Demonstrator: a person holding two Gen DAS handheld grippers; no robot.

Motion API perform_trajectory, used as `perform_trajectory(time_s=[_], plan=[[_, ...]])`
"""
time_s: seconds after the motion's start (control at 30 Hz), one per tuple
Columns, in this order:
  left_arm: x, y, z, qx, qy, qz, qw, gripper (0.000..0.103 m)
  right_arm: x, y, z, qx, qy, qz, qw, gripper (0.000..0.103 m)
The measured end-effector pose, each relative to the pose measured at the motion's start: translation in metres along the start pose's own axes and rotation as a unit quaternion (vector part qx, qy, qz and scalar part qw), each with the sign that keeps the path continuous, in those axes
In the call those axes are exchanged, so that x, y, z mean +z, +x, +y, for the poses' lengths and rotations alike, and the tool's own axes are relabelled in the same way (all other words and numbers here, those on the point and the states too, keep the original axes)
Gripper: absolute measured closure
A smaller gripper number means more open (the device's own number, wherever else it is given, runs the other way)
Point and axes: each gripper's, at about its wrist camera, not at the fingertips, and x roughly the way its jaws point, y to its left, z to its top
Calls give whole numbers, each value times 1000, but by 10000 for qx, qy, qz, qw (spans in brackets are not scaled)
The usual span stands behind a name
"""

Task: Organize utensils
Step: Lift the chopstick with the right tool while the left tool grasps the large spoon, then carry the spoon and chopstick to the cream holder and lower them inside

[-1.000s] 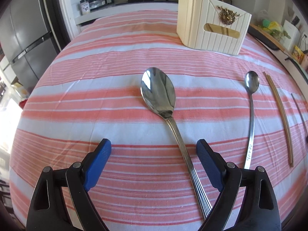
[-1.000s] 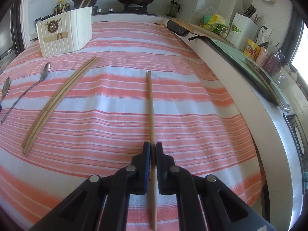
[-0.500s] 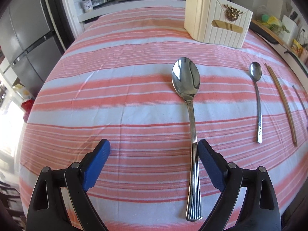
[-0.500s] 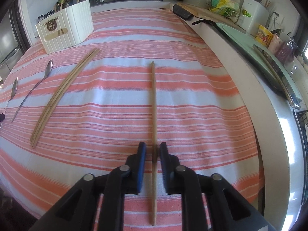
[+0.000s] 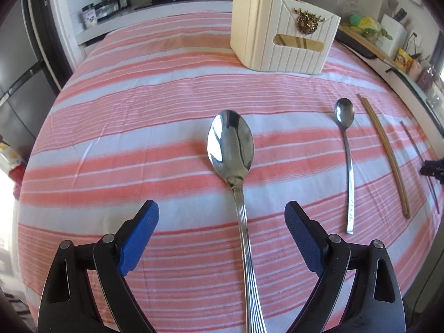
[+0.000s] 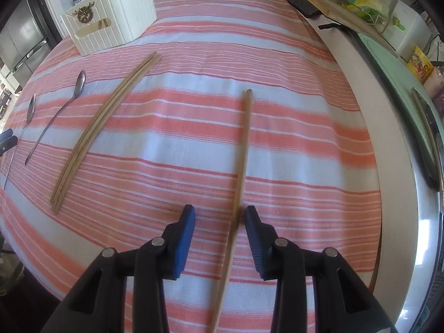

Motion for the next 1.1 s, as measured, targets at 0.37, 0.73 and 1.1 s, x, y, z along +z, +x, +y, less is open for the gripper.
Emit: perform_trajectory(time_s=[0.37, 0.73, 1.1], plan=[[39, 33, -2, 79, -94, 158, 9998, 30, 75, 30, -22, 107, 216, -184, 9995, 77], [50, -24, 15, -279, -299, -655, 9970, 62, 103, -21, -15, 249, 381, -1036, 9936, 98], [33, -155, 14, -605, -372, -2059, 9760, 62, 40, -171, 29, 512, 86, -3071, 9502, 98]])
